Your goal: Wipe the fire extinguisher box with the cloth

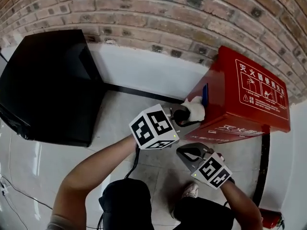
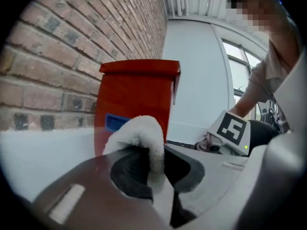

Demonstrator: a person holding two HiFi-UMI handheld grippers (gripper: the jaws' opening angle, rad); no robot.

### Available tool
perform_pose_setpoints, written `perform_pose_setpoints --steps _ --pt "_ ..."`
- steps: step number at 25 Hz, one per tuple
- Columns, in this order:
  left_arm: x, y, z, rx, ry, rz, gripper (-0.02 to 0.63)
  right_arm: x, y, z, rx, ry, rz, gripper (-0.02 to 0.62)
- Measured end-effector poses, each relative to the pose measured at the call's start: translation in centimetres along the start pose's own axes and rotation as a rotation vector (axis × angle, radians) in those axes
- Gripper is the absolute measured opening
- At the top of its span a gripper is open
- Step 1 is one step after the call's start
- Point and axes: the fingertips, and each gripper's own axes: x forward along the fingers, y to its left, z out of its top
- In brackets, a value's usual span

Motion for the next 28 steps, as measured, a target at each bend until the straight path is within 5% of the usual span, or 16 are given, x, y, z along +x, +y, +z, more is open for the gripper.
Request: perform_pose_setpoints --steps 8,16,22,28 --pt "1.2 7.3 -0.9 -0.233 -0.169 0.051 0.046 1.4 0.1 -1.0 -0.001 -0.007 0.052 0.025" --pt "3.0 13.9 -1.3 -0.307 -0.255 0.124 0.046 2.0 -0.8 -2.4 0.039 -0.006 0.060 0.025" --pt "3.1 11.7 -4.7 -0.380 -0.273 0.020 0.046 2.4 -0.3 -4.2 0.060 0.028 0.080 0.025" --pt "3.1 5.0 -10.9 -0.422 -0.151 -0.113 0.046 3.5 0.3 -5.9 0.083 0.047 0.102 0.025"
